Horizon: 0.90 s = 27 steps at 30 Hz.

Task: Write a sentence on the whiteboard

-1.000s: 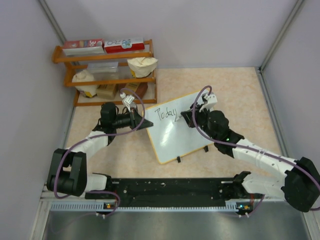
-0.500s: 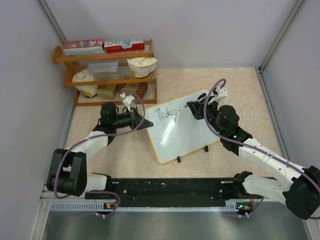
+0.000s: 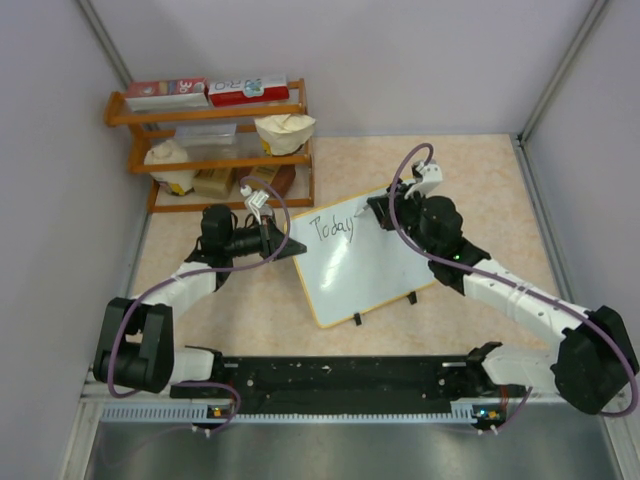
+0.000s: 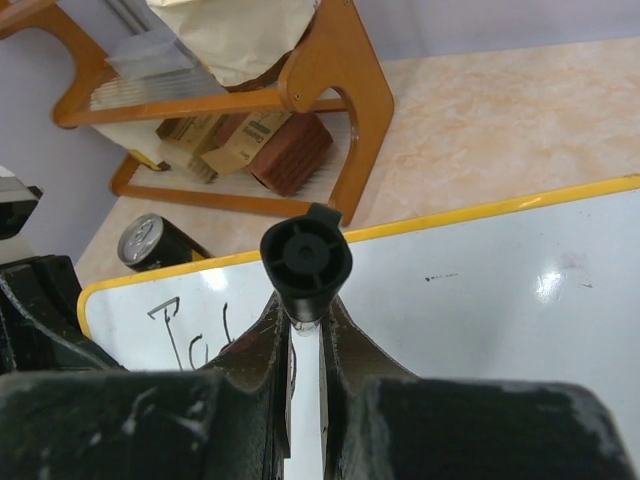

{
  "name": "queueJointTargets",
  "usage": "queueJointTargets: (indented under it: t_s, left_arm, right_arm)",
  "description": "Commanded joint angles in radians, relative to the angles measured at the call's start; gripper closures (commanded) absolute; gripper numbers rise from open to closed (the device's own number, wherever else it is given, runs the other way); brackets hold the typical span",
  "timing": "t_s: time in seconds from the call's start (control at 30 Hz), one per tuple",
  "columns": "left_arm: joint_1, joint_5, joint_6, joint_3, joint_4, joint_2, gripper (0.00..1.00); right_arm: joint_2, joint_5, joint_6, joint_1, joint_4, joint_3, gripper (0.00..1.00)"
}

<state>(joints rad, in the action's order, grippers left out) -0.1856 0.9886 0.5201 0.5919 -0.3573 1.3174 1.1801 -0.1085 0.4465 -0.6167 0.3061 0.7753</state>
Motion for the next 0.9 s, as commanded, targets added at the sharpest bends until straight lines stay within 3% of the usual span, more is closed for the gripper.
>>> queueJointTargets:
  t_s: [0.0,0.43,0.87]
  left_arm:
    - [-0.009,-0.065,-0.155,-0.009,0.061,-0.003,1.0]
    - [-0.009,-0.067,-0.157,-0.009,0.058,0.0,1.0]
    - [-0.009,-0.071,-0.157,-0.015,0.055,0.003,1.0]
  right_arm:
    - [0.016,-0.014,-0.011,0.006,0.037,0.027,1.0]
    - [-0.007,0.021,0.003,0.005,0.077,-0.064,1.0]
    - [-0.079,-0.014,0.0,0.005,0.082,-0.034,1.0]
